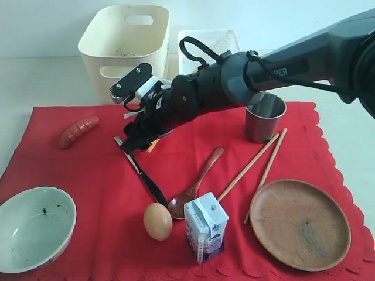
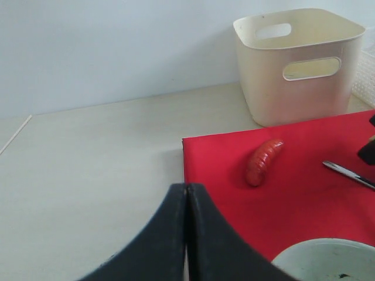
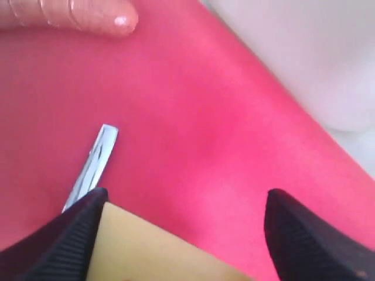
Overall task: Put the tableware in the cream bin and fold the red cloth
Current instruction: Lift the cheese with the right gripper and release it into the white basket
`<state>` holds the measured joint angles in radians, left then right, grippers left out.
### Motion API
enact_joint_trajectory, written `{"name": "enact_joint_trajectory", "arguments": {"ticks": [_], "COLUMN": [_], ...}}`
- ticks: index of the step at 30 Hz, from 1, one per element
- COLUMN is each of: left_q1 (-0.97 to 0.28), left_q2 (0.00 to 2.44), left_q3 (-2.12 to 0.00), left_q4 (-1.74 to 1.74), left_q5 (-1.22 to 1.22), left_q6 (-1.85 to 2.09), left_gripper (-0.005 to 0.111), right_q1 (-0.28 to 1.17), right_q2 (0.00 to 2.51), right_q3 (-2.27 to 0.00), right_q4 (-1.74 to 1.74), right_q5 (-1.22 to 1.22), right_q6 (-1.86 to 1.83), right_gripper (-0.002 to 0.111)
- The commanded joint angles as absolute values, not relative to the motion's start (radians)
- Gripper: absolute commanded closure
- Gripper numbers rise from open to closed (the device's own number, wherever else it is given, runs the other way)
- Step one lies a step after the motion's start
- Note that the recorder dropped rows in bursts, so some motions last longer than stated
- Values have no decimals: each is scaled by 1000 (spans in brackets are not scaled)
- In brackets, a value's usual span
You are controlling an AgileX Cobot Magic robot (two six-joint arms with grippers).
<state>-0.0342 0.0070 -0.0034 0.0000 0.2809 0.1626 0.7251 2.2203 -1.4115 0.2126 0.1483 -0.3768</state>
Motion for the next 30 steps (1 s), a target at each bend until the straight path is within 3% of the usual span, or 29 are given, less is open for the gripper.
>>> {"name": "enact_joint_trajectory", "arguments": {"ticks": [1, 12, 21, 30], "left_q1": [-32, -32, -32, -32], "left_q2": [0, 0, 0, 0], "left_q3": [0, 0, 0, 0], "left_q4": [0, 0, 0, 0], "left_q5": [275, 275, 275, 275], "left_q6": [157, 157, 157, 157], "left_gripper": [107, 107, 107, 107], "right_q1": [721, 686, 519, 430], "right_q2": [2170, 2072, 2058, 2058], "right_q3": [-1414, -1412, -1412, -1412], "right_q4": [209, 200, 208, 210], "right_q5": [166, 216, 268, 139], "right_q6": [-346, -374, -372, -321], "right_gripper": [108, 108, 108, 108]}}
